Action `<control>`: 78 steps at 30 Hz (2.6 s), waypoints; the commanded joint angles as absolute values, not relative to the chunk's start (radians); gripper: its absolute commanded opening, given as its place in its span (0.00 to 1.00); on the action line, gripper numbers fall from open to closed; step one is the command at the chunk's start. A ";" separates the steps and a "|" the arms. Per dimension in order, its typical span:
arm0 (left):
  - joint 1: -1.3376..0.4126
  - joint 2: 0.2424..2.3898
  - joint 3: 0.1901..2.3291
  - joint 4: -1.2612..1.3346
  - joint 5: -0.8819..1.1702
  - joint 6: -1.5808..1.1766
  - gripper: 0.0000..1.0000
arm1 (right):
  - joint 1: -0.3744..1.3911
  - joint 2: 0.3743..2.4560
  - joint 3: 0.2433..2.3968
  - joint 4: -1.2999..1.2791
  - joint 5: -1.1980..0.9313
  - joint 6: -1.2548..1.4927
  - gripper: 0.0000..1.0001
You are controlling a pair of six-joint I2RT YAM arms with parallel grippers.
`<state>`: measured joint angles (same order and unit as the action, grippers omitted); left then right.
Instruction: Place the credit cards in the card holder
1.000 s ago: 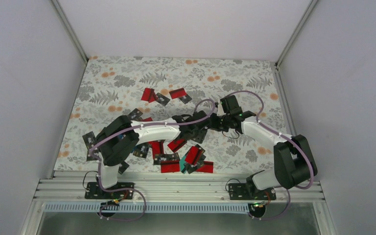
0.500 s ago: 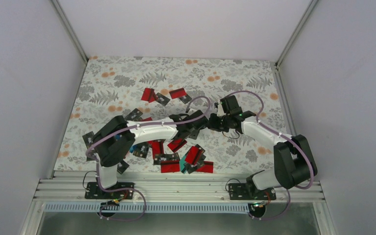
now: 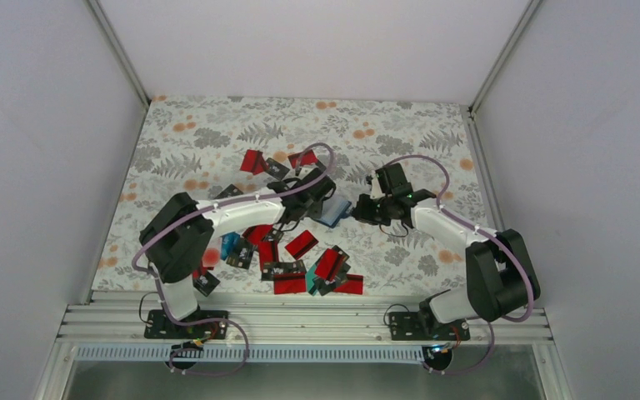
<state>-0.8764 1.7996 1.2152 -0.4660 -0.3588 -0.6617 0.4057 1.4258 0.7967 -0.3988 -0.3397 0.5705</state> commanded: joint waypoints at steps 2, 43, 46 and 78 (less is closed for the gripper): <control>-0.815 1.823 1.167 -0.400 -0.322 -0.636 0.37 | 0.382 1.443 0.780 -0.409 -0.312 0.554 0.04; -0.844 1.562 1.036 -0.549 -0.160 -0.686 0.61 | 0.246 1.411 0.875 -0.527 -0.341 0.469 0.25; -0.889 1.497 0.995 -0.620 -0.165 -0.749 0.65 | 0.291 1.333 0.843 -0.527 -0.401 0.453 0.27; -1.202 0.935 0.373 -0.498 0.017 -1.349 0.66 | 0.947 1.655 0.767 -0.162 -0.514 0.496 0.04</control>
<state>-1.1980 0.9546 0.3965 -0.5812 0.0048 -1.3045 0.9138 1.6325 0.7296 -0.2115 -0.5426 0.4854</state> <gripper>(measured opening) 0.663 0.047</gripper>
